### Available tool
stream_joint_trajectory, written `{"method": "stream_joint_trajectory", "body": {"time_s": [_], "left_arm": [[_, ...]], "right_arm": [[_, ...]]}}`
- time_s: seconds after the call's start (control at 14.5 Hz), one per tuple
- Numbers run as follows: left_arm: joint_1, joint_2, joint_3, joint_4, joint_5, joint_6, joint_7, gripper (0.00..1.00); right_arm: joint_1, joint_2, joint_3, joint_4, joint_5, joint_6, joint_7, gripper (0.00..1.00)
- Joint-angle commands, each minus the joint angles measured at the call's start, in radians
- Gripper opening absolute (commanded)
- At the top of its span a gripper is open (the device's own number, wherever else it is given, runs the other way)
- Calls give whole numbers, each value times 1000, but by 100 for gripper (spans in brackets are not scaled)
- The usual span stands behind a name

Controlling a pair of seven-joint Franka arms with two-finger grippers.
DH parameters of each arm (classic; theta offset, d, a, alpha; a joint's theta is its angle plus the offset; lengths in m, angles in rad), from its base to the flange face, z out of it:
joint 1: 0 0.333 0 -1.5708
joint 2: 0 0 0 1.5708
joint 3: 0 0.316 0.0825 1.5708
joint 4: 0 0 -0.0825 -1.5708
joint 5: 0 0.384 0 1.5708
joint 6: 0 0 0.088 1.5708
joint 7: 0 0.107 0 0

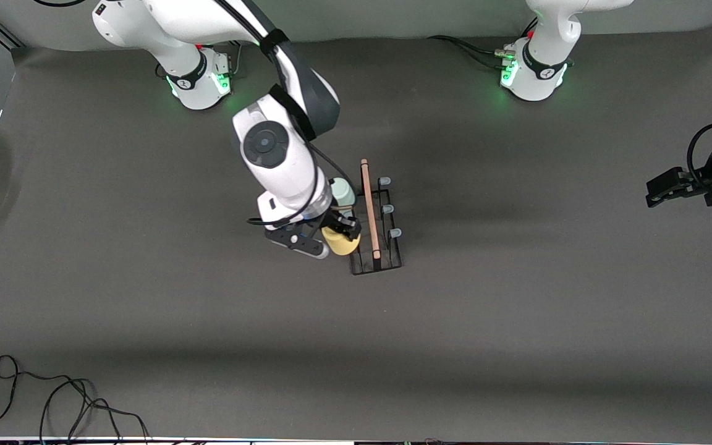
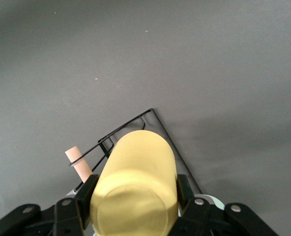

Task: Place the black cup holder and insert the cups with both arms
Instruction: 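Carry the yellow cup onto a holder peg beside the green cup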

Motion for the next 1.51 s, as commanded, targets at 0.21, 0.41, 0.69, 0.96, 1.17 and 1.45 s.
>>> {"method": "stream_joint_trajectory", "body": {"time_s": [0.21, 0.41, 0.69, 0.96, 1.17, 1.45], "left_arm": [[4, 9, -1, 23, 16, -21, 12, 100], [3, 9, -1, 23, 16, -19, 12, 100], [3, 9, -1, 23, 16, -19, 12, 100], [3, 9, -1, 23, 16, -21, 12, 100], [4, 7, 0, 23, 16, -21, 14, 100], [3, 9, -1, 22, 16, -22, 14, 100]], "right_arm": [[28, 89, -14, 41, 5, 83, 54, 0], [28, 114, -14, 41, 5, 97, 54, 0], [28, 143, -14, 41, 5, 116, 53, 59], [25, 132, -15, 41, 7, 114, 47, 100], [8, 76, -26, 41, 4, 50, 31, 100], [-47, -64, -83, 54, 4, -190, -154, 100]]}}
